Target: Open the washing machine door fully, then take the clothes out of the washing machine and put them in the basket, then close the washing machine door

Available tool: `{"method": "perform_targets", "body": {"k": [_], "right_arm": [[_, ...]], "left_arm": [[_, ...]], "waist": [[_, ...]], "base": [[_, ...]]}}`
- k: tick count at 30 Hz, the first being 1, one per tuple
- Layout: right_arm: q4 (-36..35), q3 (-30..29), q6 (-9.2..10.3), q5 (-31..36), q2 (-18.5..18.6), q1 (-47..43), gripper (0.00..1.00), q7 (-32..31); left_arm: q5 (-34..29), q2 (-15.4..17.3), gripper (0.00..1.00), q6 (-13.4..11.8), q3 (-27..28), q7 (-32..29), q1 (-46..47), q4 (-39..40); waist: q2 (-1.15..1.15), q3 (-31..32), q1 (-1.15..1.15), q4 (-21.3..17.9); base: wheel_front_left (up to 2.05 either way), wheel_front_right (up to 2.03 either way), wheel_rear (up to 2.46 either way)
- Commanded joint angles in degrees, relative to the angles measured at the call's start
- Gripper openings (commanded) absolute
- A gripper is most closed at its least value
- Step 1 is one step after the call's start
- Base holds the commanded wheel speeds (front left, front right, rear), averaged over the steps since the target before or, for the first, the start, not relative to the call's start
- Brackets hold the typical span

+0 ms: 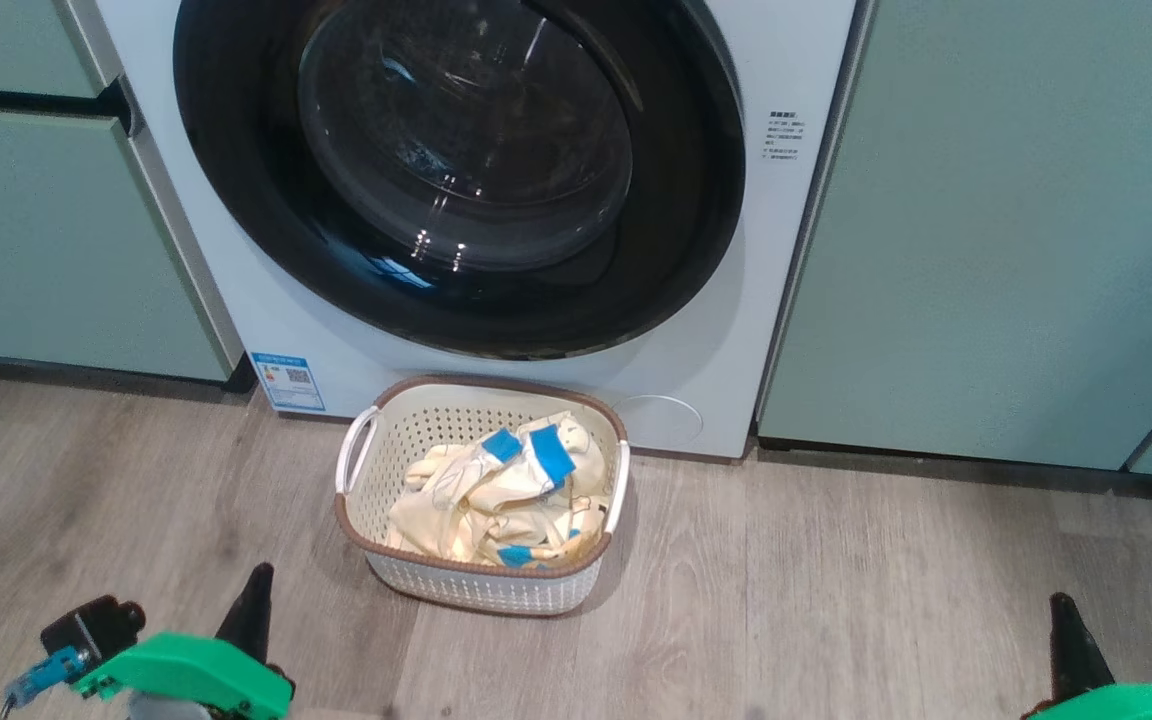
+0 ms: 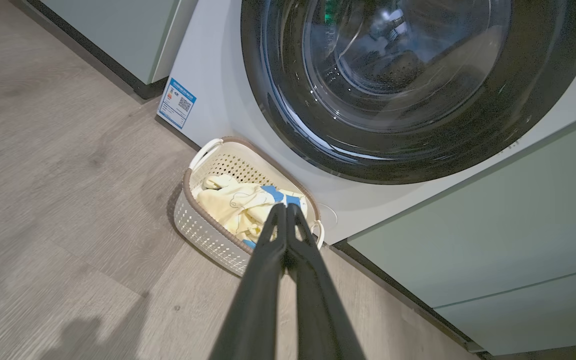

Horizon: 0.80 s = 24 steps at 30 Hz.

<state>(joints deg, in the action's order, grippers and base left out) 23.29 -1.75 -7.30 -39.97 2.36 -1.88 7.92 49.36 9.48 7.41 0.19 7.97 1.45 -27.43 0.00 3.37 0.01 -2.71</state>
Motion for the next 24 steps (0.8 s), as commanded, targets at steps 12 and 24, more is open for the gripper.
{"method": "perform_targets", "body": {"k": [12, 24], "right_arm": [[-3.25, -0.75, -0.08, -7.99, 0.38, 3.89, 0.0, -2.2], [-4.24, -1.42, -0.1, -15.3, 0.41, 4.58, 0.0, -4.22]], "left_arm": [[6.54, -0.29, 0.0, 0.04, 2.23, -2.22, 3.54, 3.67], [12.53, -1.33, 0.0, 0.05, 2.92, -4.25, 3.73, 5.28]], "waist": [[0.0, -0.5, 0.0, 0.38], [0.0, -1.0, 0.0, 0.77]], "base": [[0.0, 0.0, 0.0], [0.0, 0.0, 0.0]]}}
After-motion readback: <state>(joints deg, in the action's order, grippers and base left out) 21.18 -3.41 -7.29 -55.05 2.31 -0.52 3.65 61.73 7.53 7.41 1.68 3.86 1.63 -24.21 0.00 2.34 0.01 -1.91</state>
